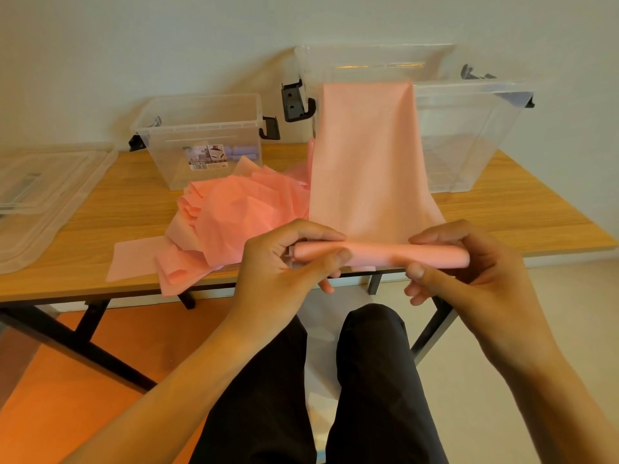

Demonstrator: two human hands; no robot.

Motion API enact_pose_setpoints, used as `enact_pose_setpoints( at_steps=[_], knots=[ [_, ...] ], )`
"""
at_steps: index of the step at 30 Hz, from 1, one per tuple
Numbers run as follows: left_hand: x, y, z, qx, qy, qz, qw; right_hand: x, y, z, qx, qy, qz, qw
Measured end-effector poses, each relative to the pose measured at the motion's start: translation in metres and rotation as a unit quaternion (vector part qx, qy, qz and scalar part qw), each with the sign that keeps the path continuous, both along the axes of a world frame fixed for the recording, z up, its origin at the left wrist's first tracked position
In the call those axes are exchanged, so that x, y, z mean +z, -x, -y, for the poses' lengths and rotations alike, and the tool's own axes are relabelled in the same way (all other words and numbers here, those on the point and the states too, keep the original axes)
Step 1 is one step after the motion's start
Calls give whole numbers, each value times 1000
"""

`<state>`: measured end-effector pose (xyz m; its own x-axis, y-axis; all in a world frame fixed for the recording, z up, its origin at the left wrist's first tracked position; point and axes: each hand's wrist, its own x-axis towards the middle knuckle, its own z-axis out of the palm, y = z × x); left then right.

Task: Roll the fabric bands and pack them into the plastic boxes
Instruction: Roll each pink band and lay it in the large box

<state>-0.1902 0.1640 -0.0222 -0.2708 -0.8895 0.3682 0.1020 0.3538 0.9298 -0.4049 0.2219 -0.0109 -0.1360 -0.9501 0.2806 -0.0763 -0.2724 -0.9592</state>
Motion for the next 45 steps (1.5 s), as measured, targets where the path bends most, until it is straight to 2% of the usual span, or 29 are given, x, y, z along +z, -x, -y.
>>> enact_pose_setpoints(
  at_steps=[8,30,45],
  knots=[
    [2,0,-3,-53,-31,2,998,-3,-1,2,-28,-1,15,1000],
    [2,-1,4,-9,-8,17,1000,5,-3,7,-28,4,35,999],
    [0,-1,5,-16,-12,12,1000,6,-1,6,-28,5,20,999]
  ],
)
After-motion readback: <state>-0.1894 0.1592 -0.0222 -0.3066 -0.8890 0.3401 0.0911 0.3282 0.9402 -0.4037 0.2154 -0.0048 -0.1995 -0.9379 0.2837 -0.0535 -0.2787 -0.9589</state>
